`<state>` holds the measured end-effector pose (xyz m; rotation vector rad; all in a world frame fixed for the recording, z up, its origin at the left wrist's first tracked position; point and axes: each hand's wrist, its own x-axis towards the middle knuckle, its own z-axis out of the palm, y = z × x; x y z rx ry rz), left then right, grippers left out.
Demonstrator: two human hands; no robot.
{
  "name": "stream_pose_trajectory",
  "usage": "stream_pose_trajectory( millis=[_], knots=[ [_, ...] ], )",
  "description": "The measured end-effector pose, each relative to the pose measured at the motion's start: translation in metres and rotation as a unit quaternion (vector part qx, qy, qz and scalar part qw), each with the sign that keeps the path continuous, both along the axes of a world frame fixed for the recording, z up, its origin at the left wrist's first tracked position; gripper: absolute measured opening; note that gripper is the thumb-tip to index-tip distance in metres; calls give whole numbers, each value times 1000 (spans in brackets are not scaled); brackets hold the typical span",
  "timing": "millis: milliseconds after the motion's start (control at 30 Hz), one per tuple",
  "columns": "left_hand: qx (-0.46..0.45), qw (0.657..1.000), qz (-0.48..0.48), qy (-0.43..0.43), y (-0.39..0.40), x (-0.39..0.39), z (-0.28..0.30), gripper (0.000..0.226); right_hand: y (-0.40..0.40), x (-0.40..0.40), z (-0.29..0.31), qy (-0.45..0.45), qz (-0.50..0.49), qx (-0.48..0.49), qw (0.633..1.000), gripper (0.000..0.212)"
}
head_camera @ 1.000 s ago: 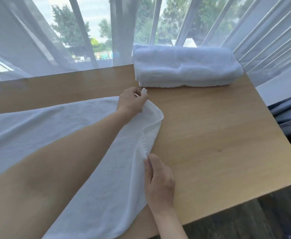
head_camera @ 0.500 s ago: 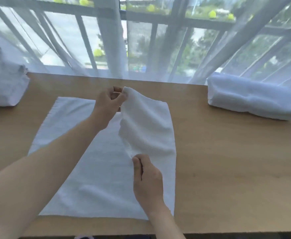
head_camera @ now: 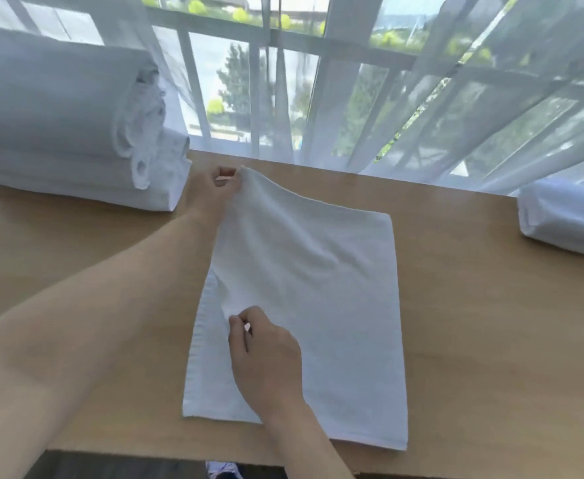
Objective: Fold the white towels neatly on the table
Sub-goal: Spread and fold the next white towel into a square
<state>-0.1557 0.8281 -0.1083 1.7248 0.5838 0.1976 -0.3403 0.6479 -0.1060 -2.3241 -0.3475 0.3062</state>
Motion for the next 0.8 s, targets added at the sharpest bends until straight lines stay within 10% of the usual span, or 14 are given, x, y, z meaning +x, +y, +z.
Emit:
stream_pose_trajectory(
  millis=[433, 567, 800],
  knots=[
    [38, 998, -19, 51, 19, 24, -80, 9, 37, -47, -47, 82, 31, -57, 995, 41],
    [-26, 998, -21, 48, 19, -3, -75, 64, 37, -46, -41, 108, 101, -32, 988, 35],
    [237, 960, -146, -8, -18, -125, -56, 47, 5, -21, -39, 93, -16, 70, 993, 25]
  ],
)
